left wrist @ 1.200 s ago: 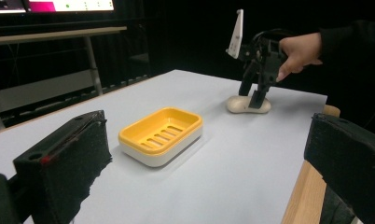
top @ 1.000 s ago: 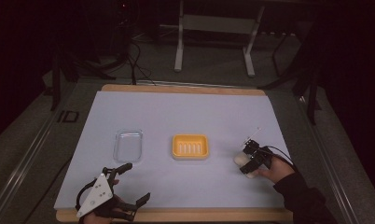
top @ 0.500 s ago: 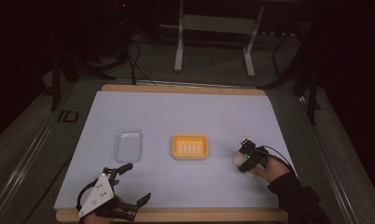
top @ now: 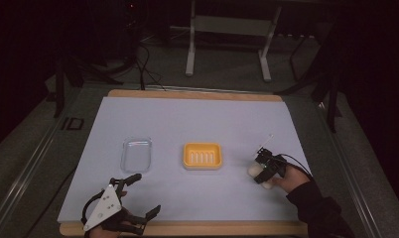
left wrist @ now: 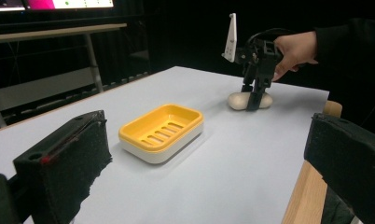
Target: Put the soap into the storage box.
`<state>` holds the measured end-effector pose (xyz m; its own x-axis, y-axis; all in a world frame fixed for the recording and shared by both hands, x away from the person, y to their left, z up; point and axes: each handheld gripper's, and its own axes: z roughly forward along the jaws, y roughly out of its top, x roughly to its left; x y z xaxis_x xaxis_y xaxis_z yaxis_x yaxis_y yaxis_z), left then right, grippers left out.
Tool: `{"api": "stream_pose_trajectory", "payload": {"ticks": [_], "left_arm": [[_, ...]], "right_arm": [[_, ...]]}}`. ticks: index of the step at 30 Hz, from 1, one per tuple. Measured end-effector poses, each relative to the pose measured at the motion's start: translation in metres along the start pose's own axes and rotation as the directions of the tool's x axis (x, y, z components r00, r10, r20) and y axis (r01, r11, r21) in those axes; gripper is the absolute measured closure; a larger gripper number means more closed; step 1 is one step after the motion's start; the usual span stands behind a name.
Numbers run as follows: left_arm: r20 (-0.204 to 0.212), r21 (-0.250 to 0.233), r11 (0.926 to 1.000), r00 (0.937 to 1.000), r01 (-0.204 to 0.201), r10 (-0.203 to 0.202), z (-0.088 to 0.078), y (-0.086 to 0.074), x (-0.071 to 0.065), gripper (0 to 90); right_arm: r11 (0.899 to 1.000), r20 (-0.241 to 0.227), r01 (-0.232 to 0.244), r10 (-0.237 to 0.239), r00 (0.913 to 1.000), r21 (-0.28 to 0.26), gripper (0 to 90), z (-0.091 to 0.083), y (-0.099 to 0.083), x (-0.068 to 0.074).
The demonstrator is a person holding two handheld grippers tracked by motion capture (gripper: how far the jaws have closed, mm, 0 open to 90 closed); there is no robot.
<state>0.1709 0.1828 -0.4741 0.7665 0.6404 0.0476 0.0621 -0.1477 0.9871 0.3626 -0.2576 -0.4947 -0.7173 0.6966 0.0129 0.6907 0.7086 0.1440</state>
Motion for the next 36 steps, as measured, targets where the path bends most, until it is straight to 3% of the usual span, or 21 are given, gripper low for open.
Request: {"api": "stream_pose_trajectory", "payload": {"ticks": [4, 19, 26, 36], "left_arm": [[-0.003, -0.002, 1.0000, 1.0000, 0.003, -0.003, -0.001, 0.000, 0.001, 0.3], [-0.001, 0.001, 1.0000, 1.0000, 0.003, -0.003, 0.000, 0.000, 0.001, 0.3], [-0.002, 0.002, 1.0000, 1.0000, 0.002, -0.002, 0.000, 0.000, 0.001, 0.3], [0.000, 0.002, 1.0000, 1.0000, 0.003, -0.003, 0.000, 0.000, 0.001, 0.3]], "right_arm": [[0.999, 0.007, 0.032, -0.032, 0.9995, 0.017, 50.0, -0.004, 0.001, 0.001], [0.992, 0.024, 0.125, -0.124, 0.9919, -0.019, 50.0, -0.030, 0.010, -0.002], [0.978, 0.028, 0.203, -0.202, 0.9790, -0.048, 50.0, -0.043, 0.018, -0.004], [0.962, -0.002, 0.264, -0.265, 0.9642, -0.068, 50.0, -0.051, 0.029, -0.004]]}}
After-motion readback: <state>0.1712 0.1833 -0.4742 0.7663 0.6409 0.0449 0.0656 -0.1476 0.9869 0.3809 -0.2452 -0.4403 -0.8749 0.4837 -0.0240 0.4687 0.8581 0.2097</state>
